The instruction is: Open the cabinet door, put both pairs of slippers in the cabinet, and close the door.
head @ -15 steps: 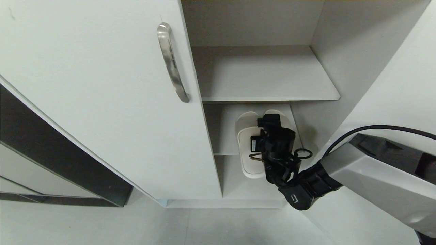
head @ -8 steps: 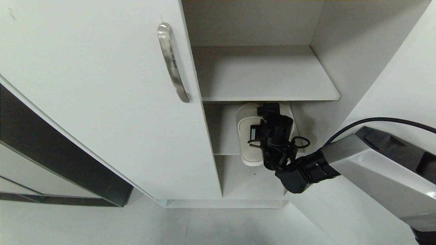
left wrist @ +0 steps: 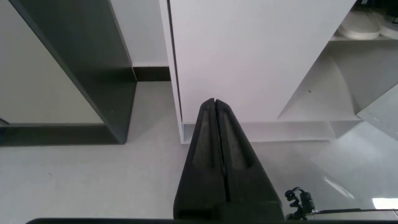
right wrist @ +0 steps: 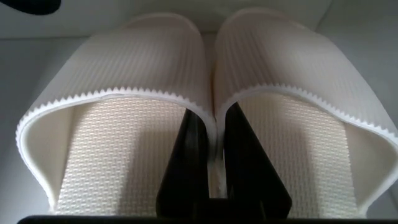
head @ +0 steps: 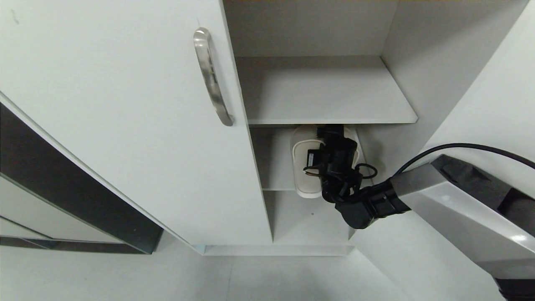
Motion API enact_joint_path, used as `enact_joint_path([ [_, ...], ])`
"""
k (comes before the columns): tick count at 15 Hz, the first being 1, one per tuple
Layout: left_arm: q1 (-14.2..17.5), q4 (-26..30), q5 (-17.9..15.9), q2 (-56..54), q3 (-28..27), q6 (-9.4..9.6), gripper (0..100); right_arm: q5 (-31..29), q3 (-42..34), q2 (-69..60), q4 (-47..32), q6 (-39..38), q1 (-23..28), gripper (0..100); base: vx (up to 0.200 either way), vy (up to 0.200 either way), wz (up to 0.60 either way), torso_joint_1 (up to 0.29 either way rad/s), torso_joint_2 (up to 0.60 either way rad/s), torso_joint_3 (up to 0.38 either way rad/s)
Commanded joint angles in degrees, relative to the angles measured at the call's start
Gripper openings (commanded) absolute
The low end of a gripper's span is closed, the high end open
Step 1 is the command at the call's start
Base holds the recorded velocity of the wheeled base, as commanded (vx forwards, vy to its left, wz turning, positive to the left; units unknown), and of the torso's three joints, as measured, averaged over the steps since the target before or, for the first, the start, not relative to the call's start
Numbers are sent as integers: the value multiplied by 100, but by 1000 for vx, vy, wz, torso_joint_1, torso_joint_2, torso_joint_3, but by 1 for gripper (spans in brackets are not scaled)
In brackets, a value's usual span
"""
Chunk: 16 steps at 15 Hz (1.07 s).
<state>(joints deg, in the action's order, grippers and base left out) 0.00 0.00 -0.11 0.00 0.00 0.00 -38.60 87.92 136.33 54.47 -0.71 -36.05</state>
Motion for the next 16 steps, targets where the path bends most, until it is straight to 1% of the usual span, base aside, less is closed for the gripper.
enact_joint_path([
  [1,0,0,2,9,0,0,0,1,32,69,2,0,10,0,0,0,0,0,0,0],
  [2,0,0,2,9,0,0,0,1,41,78,2,0,10,100,0,0,0,0,0,0],
  [5,0,0,-7,9,0,0,0,1,41,87,11,9,1,100,0,0,0,0,0,0],
  [7,0,0,-7,9,0,0,0,-8,-99,-18,64,44,-8,100,0,0,0,0,0,0],
  [10,0,0,2,9,0,0,0,-52,-1304,-783,328,53,-236,100,0,0,0,0,0,0],
  [13,0,0,-7,9,0,9,0,-78,-3123,-1653,960,62,-605,100,0,0,0,0,0,0],
  [15,0,0,-7,9,0,9,0,-43,-4028,-1978,1294,44,-807,100,0,0,0,0,0,0],
  [16,0,0,-7,9,0,9,0,-34,-4512,-2031,1593,36,-930,100,0,0,0,0,0,0],
])
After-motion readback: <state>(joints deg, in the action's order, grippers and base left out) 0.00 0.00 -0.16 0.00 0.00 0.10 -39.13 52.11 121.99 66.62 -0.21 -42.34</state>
